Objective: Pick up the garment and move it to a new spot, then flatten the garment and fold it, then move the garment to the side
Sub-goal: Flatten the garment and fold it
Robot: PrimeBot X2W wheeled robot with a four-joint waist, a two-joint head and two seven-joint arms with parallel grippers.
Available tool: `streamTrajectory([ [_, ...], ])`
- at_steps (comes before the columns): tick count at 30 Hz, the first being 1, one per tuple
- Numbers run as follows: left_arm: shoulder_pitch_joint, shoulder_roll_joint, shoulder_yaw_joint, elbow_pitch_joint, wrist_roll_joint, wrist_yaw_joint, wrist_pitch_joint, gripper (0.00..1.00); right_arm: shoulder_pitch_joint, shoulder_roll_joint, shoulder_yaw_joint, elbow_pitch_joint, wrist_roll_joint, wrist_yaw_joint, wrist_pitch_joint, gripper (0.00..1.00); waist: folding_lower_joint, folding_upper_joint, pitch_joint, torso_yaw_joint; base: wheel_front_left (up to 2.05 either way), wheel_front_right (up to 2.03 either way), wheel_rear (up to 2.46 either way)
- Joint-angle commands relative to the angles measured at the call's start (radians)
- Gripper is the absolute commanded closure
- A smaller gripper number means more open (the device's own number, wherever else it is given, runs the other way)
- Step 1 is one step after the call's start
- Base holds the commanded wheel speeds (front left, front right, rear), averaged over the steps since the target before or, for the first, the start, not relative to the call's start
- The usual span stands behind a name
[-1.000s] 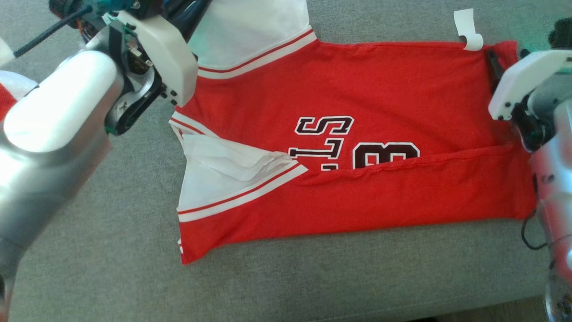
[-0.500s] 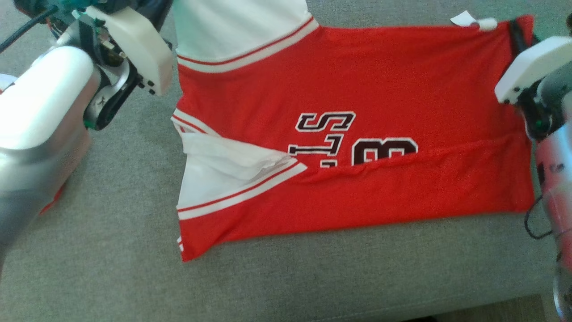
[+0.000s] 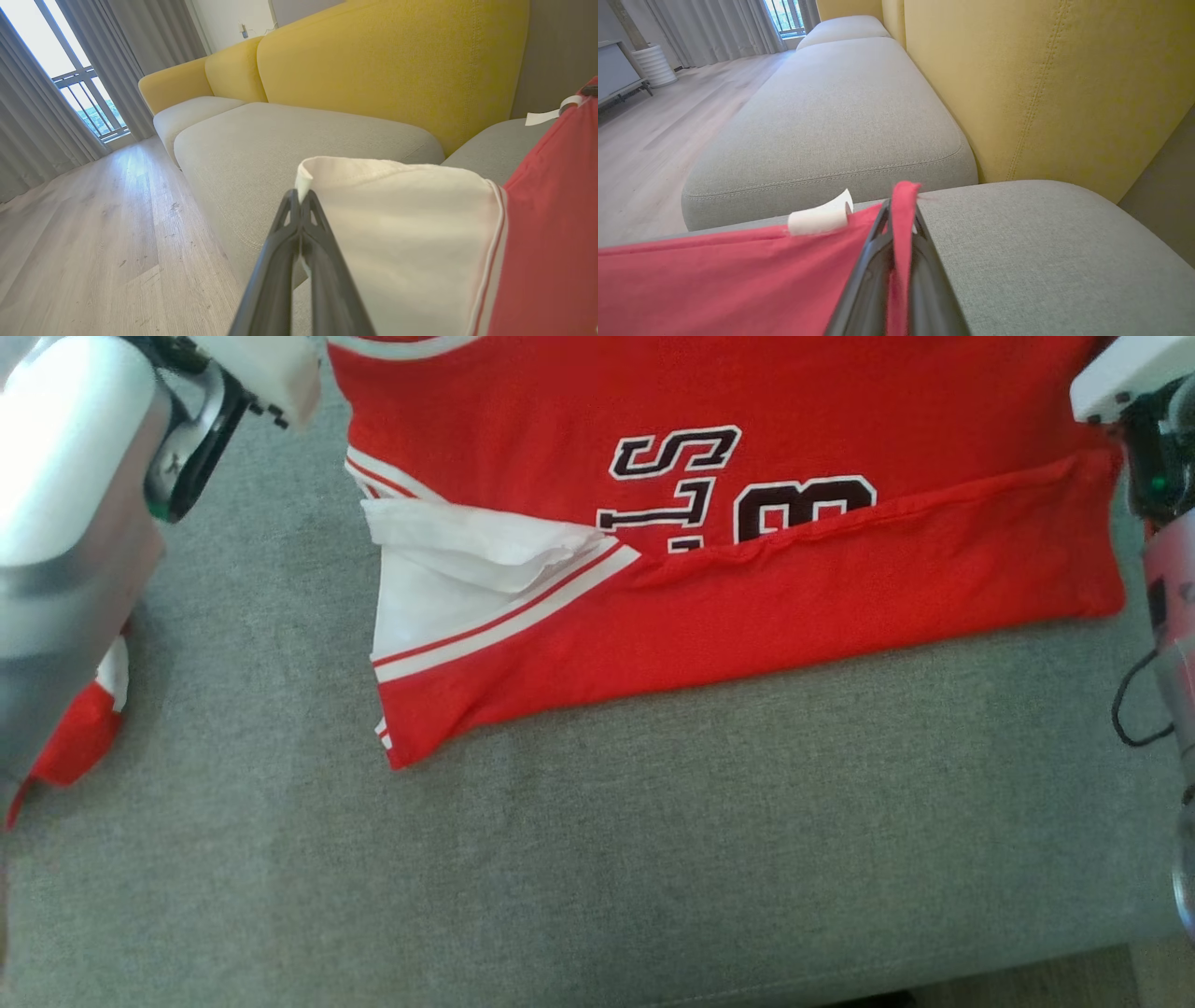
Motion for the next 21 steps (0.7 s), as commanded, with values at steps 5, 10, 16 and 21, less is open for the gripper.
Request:
streamTrajectory([
  [5,-0.034,0.016,0.02,0.029,0.004,-0.032,-0.02,1.0,-0.007,-0.023,0.038,0.008,0.03,0.007,-0.021,1.0,-0.0001,0.0,-0.025,0.011,0.0,0.0,0.0],
  [10,0.008,0.043,-0.026,0.002,0.013,-0.062,-0.007,1.0,0.038,-0.05,0.097,0.014,0.076,0.007,0.015,1.0,-0.0001,0.0,-0.069,0.022,0.0,0.0,0.0],
  [16,0.092,0.099,-0.059,-0.102,-0.027,-0.075,0.058,1.0,0.123,-0.112,0.196,-0.018,0.163,0.007,0.114,1.0,-0.0001,0.0,-0.131,0.039,0.0,0.0,0.0],
  [21,0.176,0.145,-0.104,-0.229,-0.092,-0.087,0.154,1.0,0.202,-0.182,0.263,-0.04,0.228,0.007,0.21,1.0,-0.0001,0.0,-0.171,0.058,0.0,0.0,0.0],
])
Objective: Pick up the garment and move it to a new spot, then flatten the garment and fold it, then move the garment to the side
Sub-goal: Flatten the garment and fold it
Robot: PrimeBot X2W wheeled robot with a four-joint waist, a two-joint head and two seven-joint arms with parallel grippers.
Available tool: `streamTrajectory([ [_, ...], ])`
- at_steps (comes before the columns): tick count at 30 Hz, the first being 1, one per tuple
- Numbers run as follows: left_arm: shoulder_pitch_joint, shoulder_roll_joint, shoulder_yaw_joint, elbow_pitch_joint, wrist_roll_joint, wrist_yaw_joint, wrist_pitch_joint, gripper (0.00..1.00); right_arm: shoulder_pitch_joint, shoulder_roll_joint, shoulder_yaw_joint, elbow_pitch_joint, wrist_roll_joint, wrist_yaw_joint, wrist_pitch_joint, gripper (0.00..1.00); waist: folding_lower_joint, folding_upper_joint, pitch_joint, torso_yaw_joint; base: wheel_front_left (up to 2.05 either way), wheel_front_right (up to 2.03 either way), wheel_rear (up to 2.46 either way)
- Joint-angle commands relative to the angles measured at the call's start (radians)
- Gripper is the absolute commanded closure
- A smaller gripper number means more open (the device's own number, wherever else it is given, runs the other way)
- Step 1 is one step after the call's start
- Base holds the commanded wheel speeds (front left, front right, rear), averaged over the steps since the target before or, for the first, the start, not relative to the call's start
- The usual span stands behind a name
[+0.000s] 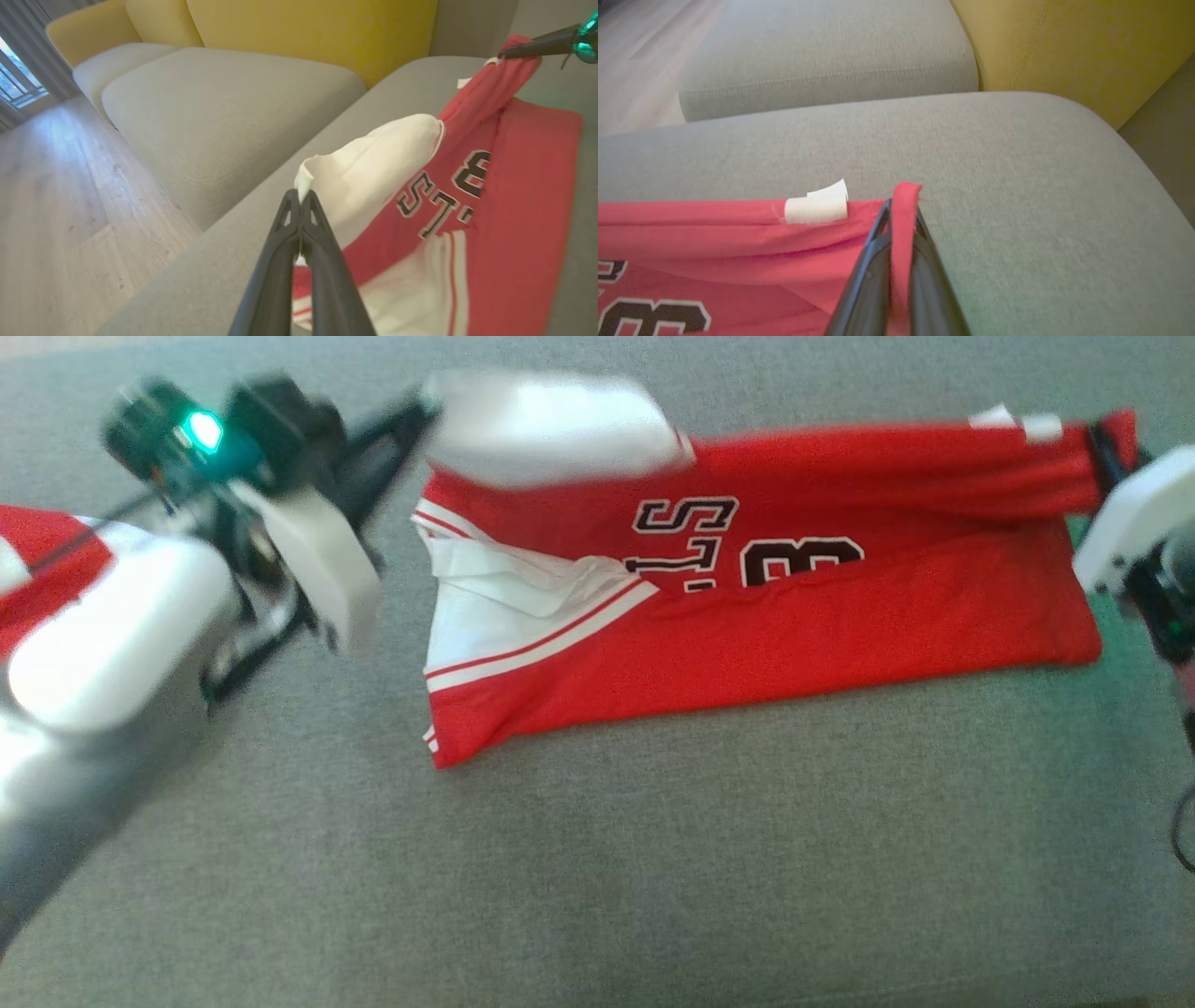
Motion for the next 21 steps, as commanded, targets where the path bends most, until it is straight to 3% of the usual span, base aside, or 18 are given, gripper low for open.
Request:
streamTrajectory([
  [1,-0.015,0.059,0.021,-0.053,-0.009,-0.003,0.028,1.0,0.023,-0.04,0.022,-0.035,0.022,0.007,0.026,1.0,0.0001,0.0,-0.02,0.013,0.0,0.0,0.0],
  [12,0.104,0.16,-0.064,-0.206,-0.078,-0.006,0.192,1.0,0.133,-0.124,0.1,-0.111,0.136,0.007,0.214,1.0,0.0001,0.0,-0.071,0.006,0.0,0.0,0.0],
  [21,0.153,0.172,-0.094,-0.244,-0.078,0.001,0.242,1.0,0.191,-0.165,0.135,-0.185,0.188,0.007,0.335,1.0,0.0001,0.0,-0.077,-0.004,0.0,0.0,0.0],
])
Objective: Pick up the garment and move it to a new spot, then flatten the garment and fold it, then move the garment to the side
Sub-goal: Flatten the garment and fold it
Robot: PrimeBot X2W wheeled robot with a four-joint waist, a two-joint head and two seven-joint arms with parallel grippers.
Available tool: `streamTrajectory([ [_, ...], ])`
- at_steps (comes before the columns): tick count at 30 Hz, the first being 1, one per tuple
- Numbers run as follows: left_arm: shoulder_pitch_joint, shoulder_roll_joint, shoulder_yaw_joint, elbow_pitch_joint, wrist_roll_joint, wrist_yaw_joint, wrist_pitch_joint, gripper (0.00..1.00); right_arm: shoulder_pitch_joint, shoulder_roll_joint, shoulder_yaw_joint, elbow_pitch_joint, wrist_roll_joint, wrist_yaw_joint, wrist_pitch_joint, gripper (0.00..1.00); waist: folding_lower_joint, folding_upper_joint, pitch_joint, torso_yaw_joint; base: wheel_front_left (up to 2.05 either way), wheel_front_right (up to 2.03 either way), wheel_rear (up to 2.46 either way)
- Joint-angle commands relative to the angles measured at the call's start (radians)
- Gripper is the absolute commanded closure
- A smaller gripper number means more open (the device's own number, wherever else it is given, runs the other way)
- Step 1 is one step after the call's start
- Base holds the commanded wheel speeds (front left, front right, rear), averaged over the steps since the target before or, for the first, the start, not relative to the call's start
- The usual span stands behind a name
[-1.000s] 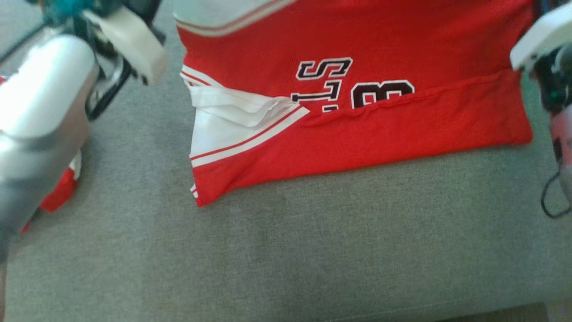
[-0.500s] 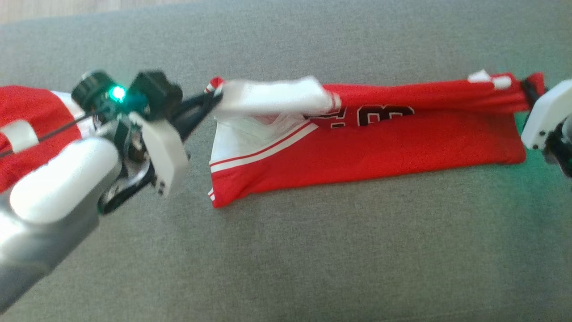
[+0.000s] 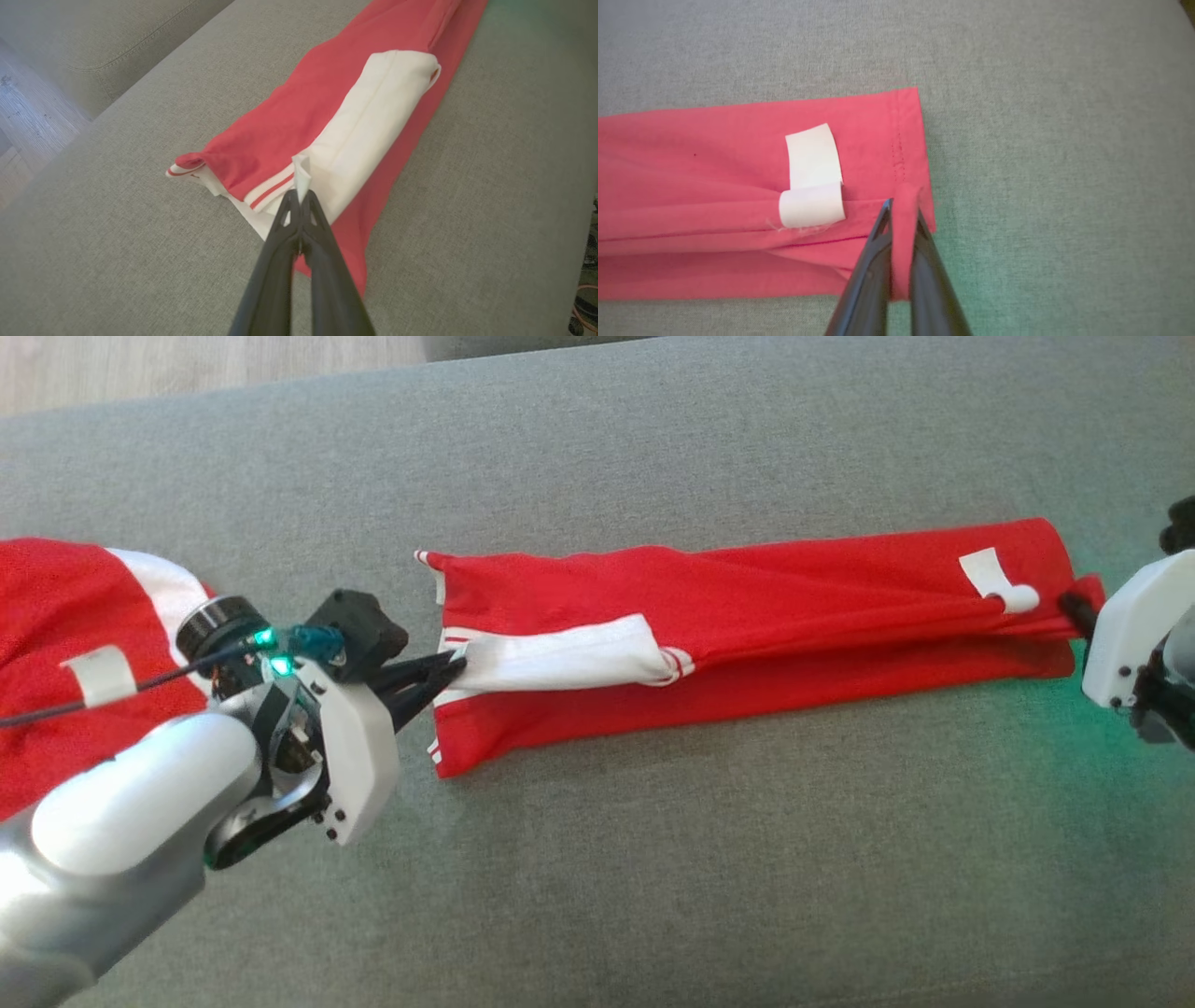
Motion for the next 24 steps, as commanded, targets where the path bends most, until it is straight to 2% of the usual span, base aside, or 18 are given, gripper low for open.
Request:
streamTrajectory([
  [1,-0.025,0.038,0.041,-0.014,0.012,0.003,0.0,1.0,0.015,-0.038,0.002,-0.035,0.015,0.007,0.013,1.0,0.0001,-0.0001,0.002,-0.001,0.0,0.0,0.0],
  [8,-0.003,0.015,0.028,0.012,0.031,0.001,-0.003,1.0,0.04,-0.046,-0.004,-0.063,0.02,0.007,0.053,1.0,0.0001,-0.0001,0.006,-0.008,0.0,0.0,0.0],
  [9,0.001,0.01,0.026,0.017,0.031,0.0,-0.002,1.0,0.044,-0.045,-0.007,-0.06,0.017,0.007,0.06,0.61,0.0001,-0.0001,0.006,-0.009,0.0,0.0,0.0],
  [10,0.006,0.005,0.024,0.023,0.03,0.0,-0.001,1.0,0.047,-0.043,-0.011,-0.056,0.015,0.007,0.067,0.0,0.0001,-0.0001,0.005,-0.01,0.0,0.0,0.0],
  [11,0.01,0.0,0.024,0.029,0.032,0.002,-0.005,0.64,0.049,-0.04,-0.018,-0.055,0.018,0.007,0.073,0.0,0.0001,-0.0001,0.004,-0.011,0.0,0.0,0.0],
  [12,0.012,-0.005,0.025,0.035,0.037,0.008,-0.015,0.0,0.05,-0.035,-0.029,-0.056,0.025,0.007,0.076,0.0,0.0001,-0.0001,0.002,-0.012,0.0,0.0,0.0],
  [16,0.021,-0.014,0.04,0.065,0.04,0.038,-0.053,0.0,0.047,-0.031,-0.075,-0.073,0.036,0.007,0.062,0.0,0.0001,-0.0001,-0.011,-0.019,0.0,0.0,0.0],
  [18,0.025,-0.021,0.071,0.077,0.027,0.07,-0.093,0.0,0.045,-0.028,-0.098,-0.094,0.036,0.007,0.033,0.0,0.0001,-0.0001,-0.02,-0.022,0.0,0.0,0.0],
  [24,0.054,-0.045,0.232,0.085,-0.041,0.208,-0.306,0.0,0.056,0.012,-0.194,-0.191,0.028,0.007,-0.136,0.0,0.0001,-0.0001,-0.056,-0.029,0.0,0.0,0.0],
])
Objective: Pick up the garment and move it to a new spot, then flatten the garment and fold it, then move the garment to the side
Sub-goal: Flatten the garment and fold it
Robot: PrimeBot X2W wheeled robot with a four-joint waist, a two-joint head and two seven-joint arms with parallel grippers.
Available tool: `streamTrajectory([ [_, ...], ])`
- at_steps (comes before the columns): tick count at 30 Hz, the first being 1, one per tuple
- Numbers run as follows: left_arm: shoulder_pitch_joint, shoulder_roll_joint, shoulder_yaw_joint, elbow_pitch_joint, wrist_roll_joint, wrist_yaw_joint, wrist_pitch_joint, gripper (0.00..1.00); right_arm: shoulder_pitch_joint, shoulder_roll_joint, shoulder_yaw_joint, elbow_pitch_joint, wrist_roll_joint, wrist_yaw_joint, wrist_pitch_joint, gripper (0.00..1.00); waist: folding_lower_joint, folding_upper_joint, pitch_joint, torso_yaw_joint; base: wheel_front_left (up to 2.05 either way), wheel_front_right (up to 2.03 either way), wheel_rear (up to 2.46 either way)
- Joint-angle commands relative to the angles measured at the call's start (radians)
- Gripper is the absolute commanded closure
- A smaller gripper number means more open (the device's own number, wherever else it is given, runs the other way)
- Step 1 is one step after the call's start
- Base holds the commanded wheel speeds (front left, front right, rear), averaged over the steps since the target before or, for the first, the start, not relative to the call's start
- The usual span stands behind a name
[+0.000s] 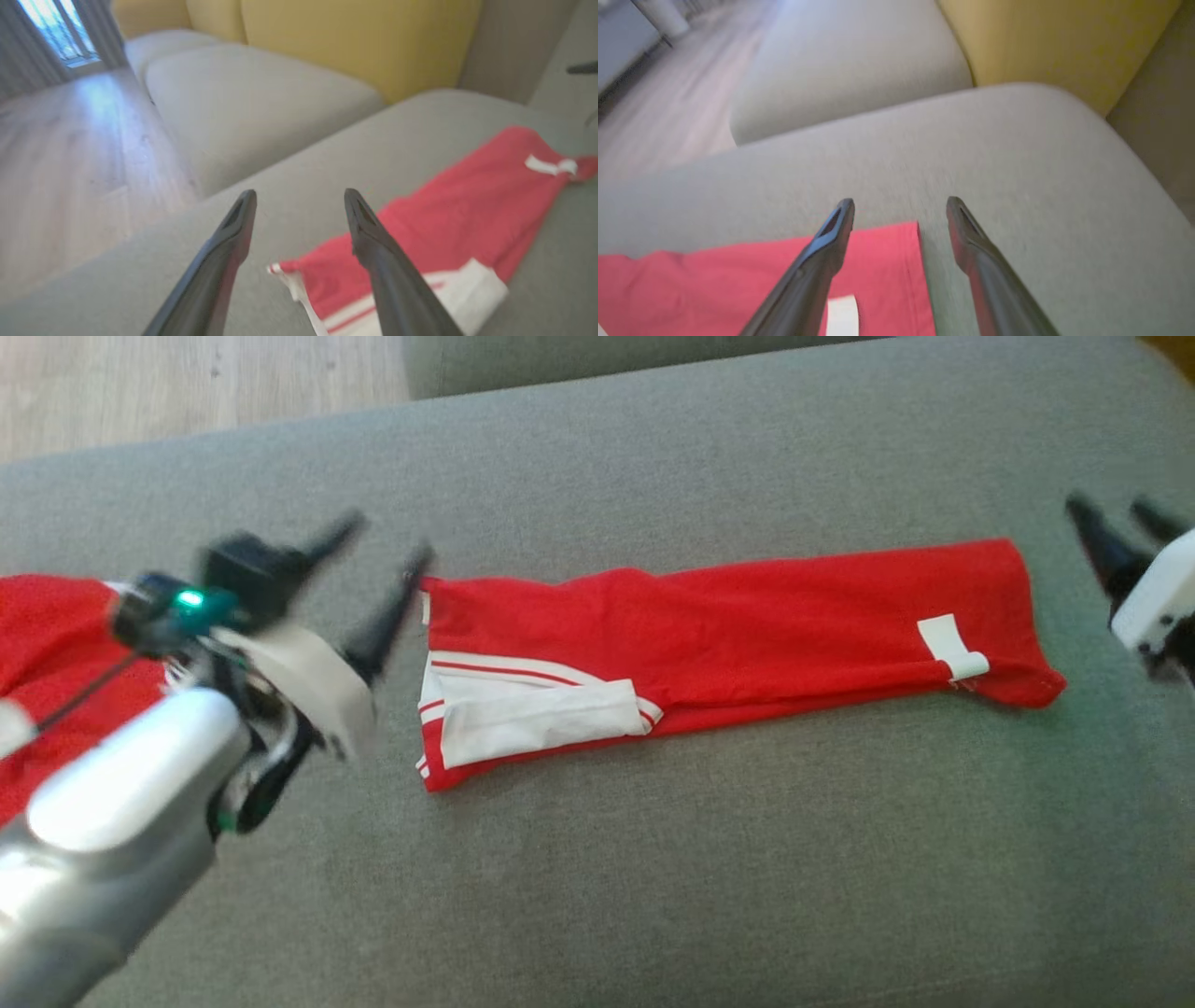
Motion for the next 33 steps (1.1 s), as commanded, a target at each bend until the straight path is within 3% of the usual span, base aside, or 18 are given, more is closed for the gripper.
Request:
streamTrajectory([
  [1,-0.013,0.024,0.104,-0.017,-0.025,0.044,-0.078,0.0,0.013,-0.001,-0.026,-0.072,-0.021,0.007,-0.088,0.0,0.0,-0.0001,-0.015,-0.002,0.0,0.0,0.0],
  [6,0.053,-0.004,0.212,-0.032,-0.084,0.121,-0.235,0.0,0.058,0.046,-0.073,-0.159,-0.096,0.007,-0.276,0.0,0.0,-0.0001,-0.037,0.0,0.0,0.0,0.0],
  [10,0.141,-0.047,0.322,-0.062,-0.096,0.17,-0.286,0.0,0.127,0.112,-0.101,-0.235,-0.205,0.007,-0.424,0.0,0.0,-0.0001,-0.055,0.001,0.0,0.0,0.0],
  [15,0.306,-0.153,0.53,-0.147,0.045,0.183,-0.289,0.0,0.227,0.202,-0.135,-0.288,-0.35,0.007,-0.534,0.0,0.0,-0.0001,-0.068,0.004,0.0,0.0,0.0],
  [19,0.451,-0.251,0.657,-0.183,0.187,0.149,-0.289,0.0,0.302,0.268,-0.159,-0.288,-0.437,0.007,-0.568,0.0,0.0,-0.0001,-0.074,0.005,0.0,0.0,0.0],
  [23,0.578,-0.347,0.759,-0.169,0.338,0.081,-0.289,0.0,0.35,0.33,-0.185,-0.271,-0.498,0.007,-0.585,0.0,0.0,-0.0001,-0.076,0.005,0.0,0.0,0.0],
  [33,0.618,-0.467,0.871,-0.114,0.494,-0.05,-0.29,0.0,0.332,0.348,-0.255,-0.268,-0.537,0.007,-0.574,0.0,0.0,-0.0001,-0.04,0.026,0.0,0.0,0.0],
])
